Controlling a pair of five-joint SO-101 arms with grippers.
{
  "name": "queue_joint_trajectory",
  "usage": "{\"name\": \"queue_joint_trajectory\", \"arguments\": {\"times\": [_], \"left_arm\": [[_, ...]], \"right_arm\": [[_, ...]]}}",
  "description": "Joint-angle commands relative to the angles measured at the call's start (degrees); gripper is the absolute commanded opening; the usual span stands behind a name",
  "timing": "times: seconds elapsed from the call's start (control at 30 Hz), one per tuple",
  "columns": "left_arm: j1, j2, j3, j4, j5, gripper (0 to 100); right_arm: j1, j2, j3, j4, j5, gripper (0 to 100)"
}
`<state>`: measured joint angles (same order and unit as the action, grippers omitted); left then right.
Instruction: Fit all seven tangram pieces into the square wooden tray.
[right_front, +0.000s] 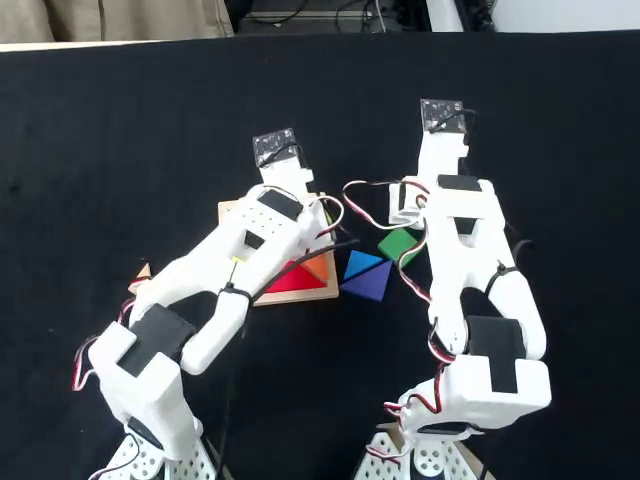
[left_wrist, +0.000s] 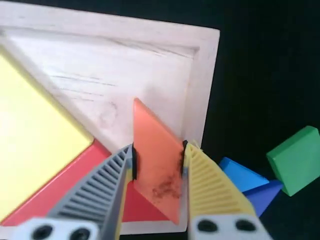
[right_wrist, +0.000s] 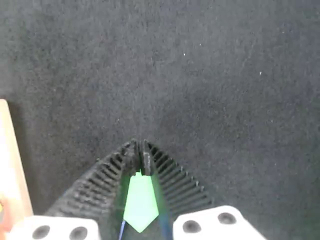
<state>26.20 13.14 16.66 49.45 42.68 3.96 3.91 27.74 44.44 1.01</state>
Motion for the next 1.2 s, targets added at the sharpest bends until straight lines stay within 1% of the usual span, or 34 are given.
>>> {"name": "queue_joint_trajectory", "arguments": {"times": [0.0, 0.1, 0.17, 0.23, 0.37, 0.47, 0.7, 0.83, 1.17], "left_arm": [[-1.1, -0.53, -3.3, -0.88, 0.53, 3], [-1.01, -0.53, -2.95, -0.79, -0.26, 3], [-0.66, -0.53, -2.95, -0.79, -4.31, 5], [-0.57, -0.53, -2.95, -0.79, -6.95, 8], [-0.57, -0.44, -2.86, -0.18, -6.86, 13], [-0.48, -0.53, -3.38, 1.67, -6.86, 13], [0.13, -0.53, -3.47, 2.02, -6.86, 14], [1.71, -0.53, -2.95, 2.11, -6.86, 20], [1.27, -0.62, -3.74, 2.02, -8.09, 21]], "right_arm": [[0.62, -0.22, -0.84, -1.32, 0.35, 1.1], [0.62, -0.22, -0.84, -1.32, 0.35, 1.1], [0.62, -0.22, -0.84, -1.32, 0.35, 1.1], [0.62, -0.22, -0.84, -1.32, 0.35, 1.1], [0.62, -0.22, -0.75, -1.32, 0.35, 1.1], [0.62, -0.22, -0.75, -1.32, 0.44, 1.1], [0.62, -0.22, -0.75, -1.32, 0.44, 1.1], [0.62, -0.22, -0.75, -1.32, 0.44, 1.1], [0.53, -0.22, -0.66, -1.32, 0.44, 1.1]]}}
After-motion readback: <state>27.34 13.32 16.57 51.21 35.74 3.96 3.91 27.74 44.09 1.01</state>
